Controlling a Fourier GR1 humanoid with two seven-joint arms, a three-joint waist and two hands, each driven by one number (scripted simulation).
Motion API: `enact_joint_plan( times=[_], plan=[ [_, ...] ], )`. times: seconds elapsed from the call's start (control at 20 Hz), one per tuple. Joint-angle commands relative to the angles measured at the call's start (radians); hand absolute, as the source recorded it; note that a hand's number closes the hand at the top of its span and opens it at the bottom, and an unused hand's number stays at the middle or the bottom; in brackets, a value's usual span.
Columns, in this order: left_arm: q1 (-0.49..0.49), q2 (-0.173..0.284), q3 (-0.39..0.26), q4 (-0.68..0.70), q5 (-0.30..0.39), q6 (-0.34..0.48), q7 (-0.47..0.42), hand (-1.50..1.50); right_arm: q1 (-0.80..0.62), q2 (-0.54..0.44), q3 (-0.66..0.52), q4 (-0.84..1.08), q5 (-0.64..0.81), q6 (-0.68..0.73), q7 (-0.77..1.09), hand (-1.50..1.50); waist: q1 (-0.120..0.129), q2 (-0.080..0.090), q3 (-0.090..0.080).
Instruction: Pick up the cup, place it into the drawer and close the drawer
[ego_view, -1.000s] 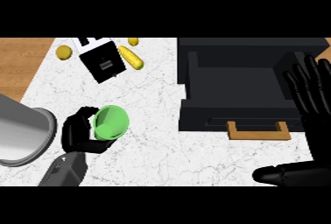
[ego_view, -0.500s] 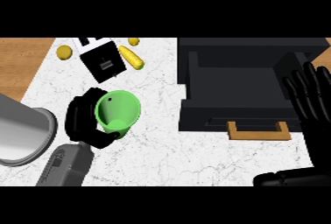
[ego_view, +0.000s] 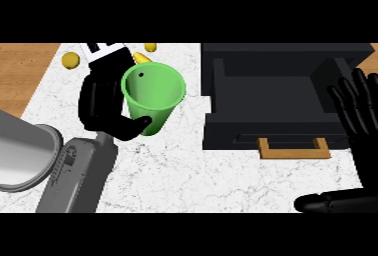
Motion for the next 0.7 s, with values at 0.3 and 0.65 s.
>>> enact_joint_plan(
  times=[0.3,0.65],
  plan=[
    [-0.297,-0.019,0.008,0.04,-0.09,0.155,0.204,1.5,-0.07,-0.022,-0.045,0.058,-0.037,0.007,0.002,-1.5,-0.002,0.001,0.0],
    [-0.501,-0.054,0.019,0.317,-0.112,0.172,0.159,1.5,0.008,-0.001,0.006,0.007,0.009,0.018,-0.021,-1.5,-0.014,0.004,0.0]
  ],
)
